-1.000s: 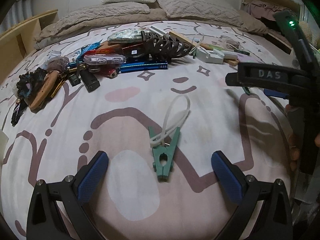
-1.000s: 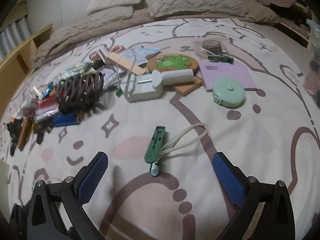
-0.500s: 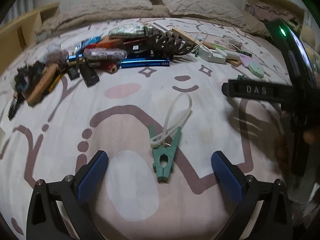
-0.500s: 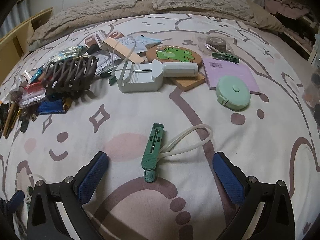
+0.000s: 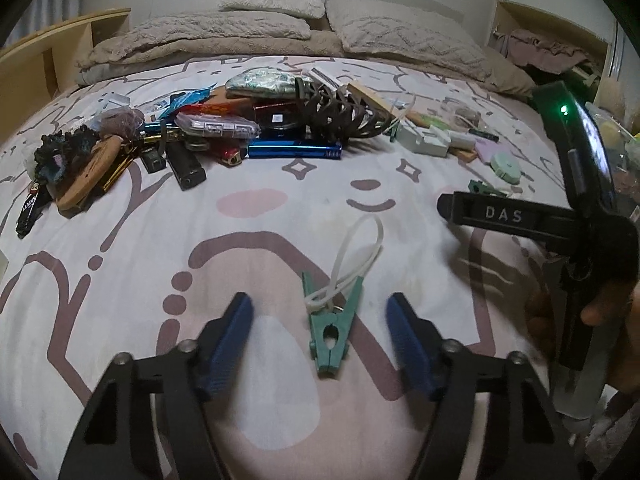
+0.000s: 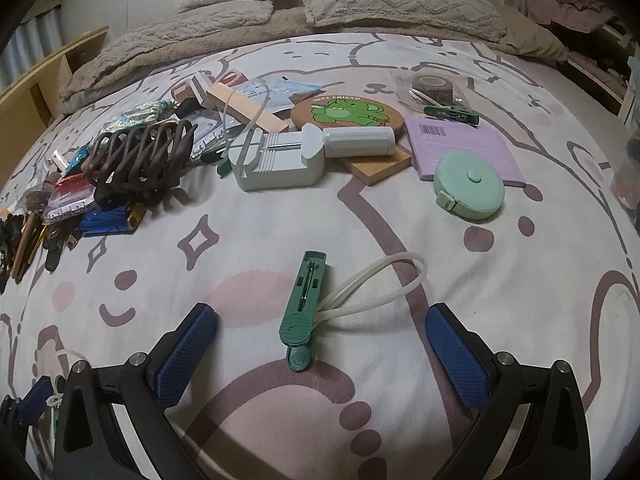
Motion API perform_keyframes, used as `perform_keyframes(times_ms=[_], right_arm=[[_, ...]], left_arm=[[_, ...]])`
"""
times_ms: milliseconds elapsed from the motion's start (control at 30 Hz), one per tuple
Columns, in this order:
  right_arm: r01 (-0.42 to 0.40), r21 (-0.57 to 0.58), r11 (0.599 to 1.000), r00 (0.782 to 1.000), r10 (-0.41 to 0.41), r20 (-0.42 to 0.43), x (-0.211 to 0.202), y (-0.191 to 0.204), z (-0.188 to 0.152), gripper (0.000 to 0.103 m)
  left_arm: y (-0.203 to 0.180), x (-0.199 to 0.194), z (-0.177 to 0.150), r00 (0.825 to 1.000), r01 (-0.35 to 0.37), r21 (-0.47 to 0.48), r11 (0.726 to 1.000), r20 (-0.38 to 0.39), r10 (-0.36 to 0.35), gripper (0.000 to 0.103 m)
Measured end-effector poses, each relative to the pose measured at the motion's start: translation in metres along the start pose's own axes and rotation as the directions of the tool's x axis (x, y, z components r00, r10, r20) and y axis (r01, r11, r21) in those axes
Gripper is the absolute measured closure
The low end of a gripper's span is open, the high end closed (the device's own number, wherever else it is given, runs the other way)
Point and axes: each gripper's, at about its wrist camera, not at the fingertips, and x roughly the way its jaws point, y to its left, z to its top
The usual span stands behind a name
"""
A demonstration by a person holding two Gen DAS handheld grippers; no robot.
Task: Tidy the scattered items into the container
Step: 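Close the left and right grippers on the green clothespin together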
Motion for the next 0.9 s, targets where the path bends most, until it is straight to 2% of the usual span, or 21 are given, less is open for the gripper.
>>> perform_keyframes(times_ms=[200, 367, 467, 600, 733, 867, 900], right_arm=[[0.002, 0.005, 1.000, 1.000, -0.002, 0.011, 0.001, -0.001, -0.001, 0.000], [0.004, 0.003, 1.000, 0.999, -0.004, 0.033, -0.002, -0.001, -0.001, 0.000], [0.040, -0.031, 0.999, 0.998, -0.038, 0.050, -0.004, 0.006, -0.001, 0.002], [0.020, -0.051, 0.999, 0.998, -0.016, 0.062, -0.006, 0.009, 0.000, 0.012], [-0.011, -0.033, 0.999, 0.997, 0.014, 0.075, -0.009, 0.006, -0.001, 0.025], [-0.019, -0.021, 1.000, 0.996, 0.021, 0.089, -0.013, 0.005, -0.001, 0.048], [-0.015, -0.030, 0.999, 0.996, 0.018, 0.092, -0.013, 0.007, -0.001, 0.051]], left_arm=[[0.004, -0.003, 0.000, 1.000, 0.019, -0.026, 0.999, 0.018, -0.018, 0.061], [0.003, -0.004, -0.002, 0.999, 0.022, -0.027, 0.999, 0.030, -0.021, 0.067], [-0.001, -0.005, -0.005, 0.999, 0.019, -0.013, 1.000, 0.040, -0.018, 0.071], [-0.004, -0.005, -0.007, 0.999, 0.015, 0.002, 1.000, 0.047, -0.015, 0.076], [-0.008, -0.005, -0.007, 0.999, 0.007, 0.018, 1.000, 0.049, -0.008, 0.077], [-0.009, -0.005, -0.007, 0.999, 0.001, 0.027, 1.000, 0.050, -0.002, 0.077], [-0.009, -0.005, -0.007, 0.999, 0.001, 0.027, 1.000, 0.049, -0.003, 0.077]])
